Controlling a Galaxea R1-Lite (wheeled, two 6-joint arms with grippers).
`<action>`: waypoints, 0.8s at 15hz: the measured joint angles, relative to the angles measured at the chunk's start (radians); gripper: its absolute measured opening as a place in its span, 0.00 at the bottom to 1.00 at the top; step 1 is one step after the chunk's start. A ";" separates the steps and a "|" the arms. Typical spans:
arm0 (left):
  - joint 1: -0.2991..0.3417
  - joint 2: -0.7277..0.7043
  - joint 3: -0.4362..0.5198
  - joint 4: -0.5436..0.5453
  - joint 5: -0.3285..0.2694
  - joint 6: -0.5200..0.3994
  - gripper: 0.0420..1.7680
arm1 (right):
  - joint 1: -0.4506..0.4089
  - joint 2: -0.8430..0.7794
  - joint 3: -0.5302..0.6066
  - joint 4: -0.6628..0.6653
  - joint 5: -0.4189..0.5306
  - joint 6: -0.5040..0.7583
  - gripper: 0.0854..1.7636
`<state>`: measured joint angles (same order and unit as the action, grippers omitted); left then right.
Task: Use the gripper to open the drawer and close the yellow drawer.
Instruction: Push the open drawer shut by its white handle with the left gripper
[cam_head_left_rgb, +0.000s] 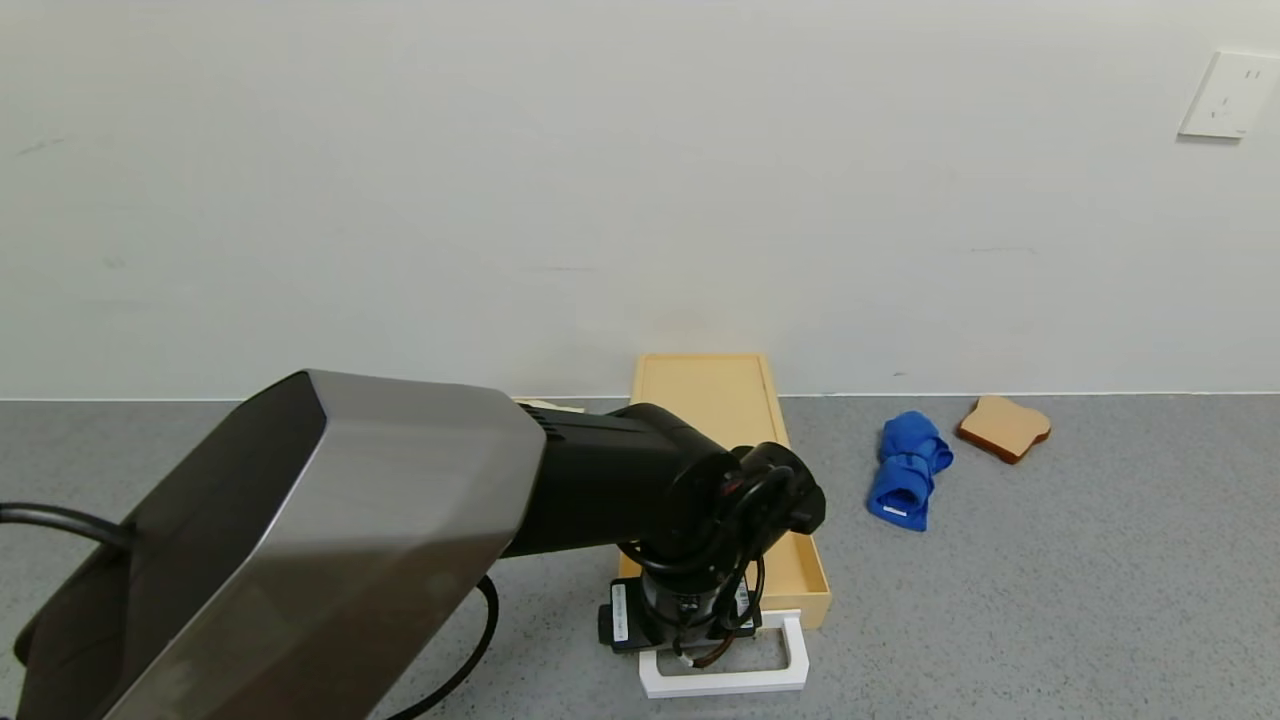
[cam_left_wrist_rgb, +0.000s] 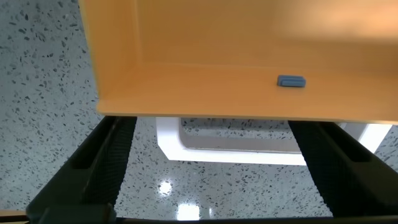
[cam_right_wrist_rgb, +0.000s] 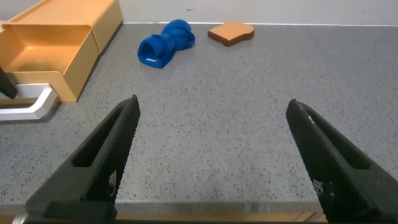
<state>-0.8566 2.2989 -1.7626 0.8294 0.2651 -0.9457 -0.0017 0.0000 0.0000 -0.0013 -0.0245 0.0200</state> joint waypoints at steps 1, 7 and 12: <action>0.001 0.000 -0.003 0.000 0.002 0.001 0.97 | 0.000 0.000 0.000 0.000 0.000 0.000 0.98; 0.017 0.005 -0.032 0.001 0.030 0.012 0.97 | 0.000 0.000 0.000 0.000 0.000 0.000 0.98; 0.028 0.016 -0.056 0.002 0.037 0.035 0.97 | 0.000 0.000 0.000 0.000 0.000 0.000 0.98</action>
<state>-0.8289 2.3145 -1.8183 0.8317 0.3019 -0.9106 -0.0017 0.0000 0.0000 -0.0013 -0.0245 0.0196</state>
